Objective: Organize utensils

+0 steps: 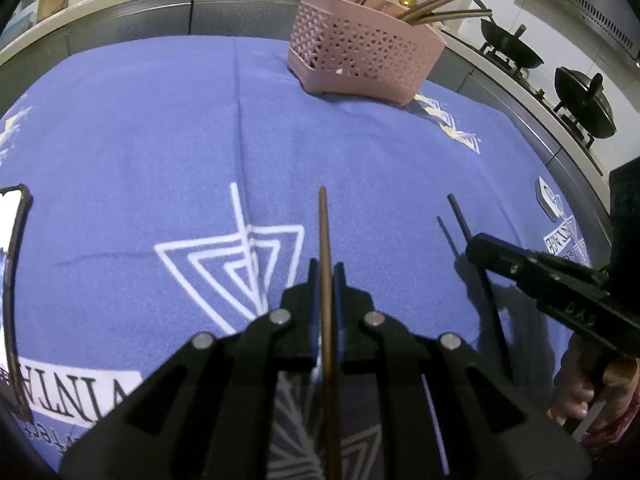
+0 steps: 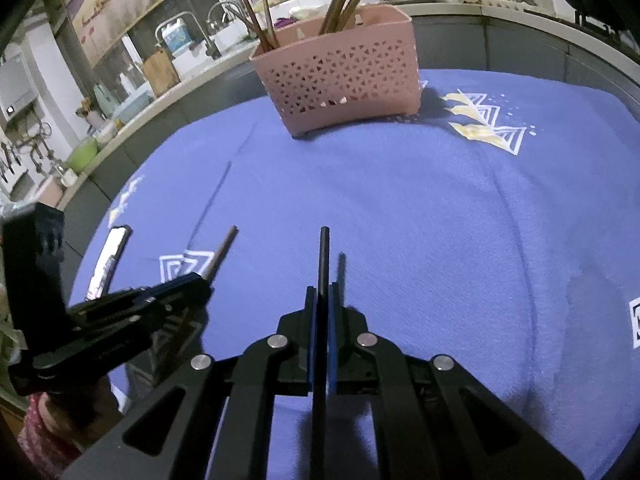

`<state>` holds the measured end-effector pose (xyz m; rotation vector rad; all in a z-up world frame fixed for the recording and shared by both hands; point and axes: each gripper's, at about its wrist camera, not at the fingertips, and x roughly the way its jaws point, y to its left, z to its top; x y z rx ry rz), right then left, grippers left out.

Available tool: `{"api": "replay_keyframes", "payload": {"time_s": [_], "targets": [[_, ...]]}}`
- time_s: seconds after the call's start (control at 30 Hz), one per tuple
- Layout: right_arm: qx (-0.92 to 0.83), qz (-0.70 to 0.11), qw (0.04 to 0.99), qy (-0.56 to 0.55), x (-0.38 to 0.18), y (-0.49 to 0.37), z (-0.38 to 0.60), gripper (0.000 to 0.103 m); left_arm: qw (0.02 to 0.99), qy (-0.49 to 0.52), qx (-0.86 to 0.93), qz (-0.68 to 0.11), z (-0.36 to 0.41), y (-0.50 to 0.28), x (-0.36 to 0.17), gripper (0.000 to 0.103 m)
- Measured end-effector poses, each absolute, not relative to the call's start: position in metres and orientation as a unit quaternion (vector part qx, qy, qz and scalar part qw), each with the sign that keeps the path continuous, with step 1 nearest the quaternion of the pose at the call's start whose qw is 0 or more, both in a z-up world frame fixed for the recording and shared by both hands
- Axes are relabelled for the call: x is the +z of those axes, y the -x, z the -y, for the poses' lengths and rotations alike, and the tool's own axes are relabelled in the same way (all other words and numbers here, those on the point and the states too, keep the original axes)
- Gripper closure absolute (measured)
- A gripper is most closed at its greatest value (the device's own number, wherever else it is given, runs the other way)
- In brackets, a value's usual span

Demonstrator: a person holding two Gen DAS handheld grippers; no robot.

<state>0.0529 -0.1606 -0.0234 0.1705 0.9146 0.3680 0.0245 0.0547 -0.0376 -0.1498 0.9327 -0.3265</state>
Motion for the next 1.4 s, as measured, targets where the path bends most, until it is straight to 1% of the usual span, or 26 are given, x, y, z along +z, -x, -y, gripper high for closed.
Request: {"api": "replay_keyframes", "payload": {"time_s": [0.23, 0.87, 1.1, 1.4], "targets": [[0.166, -0.450, 0.875, -0.064, -0.032, -0.052, 0.157, 0.097, 0.877, 0.077, -0.161, -0.445, -0.057, -0.023, -0.038, 0.096], [0.146, -0.449, 0.880, -0.053, -0.031, -0.050, 0.151, 0.097, 0.877, 0.084, -0.172, -0.440, -0.060, -0.021, -0.039, 0.096], [0.144, -0.447, 0.882, -0.040, -0.031, -0.049, 0.149, 0.096, 0.878, 0.083, -0.172, -0.439, -0.060, -0.020, -0.039, 0.096], [0.145, -0.445, 0.884, -0.022, -0.031, -0.049, 0.135, 0.098, 0.881, 0.087, -0.177, -0.431, -0.062, -0.017, -0.040, 0.096]]}}
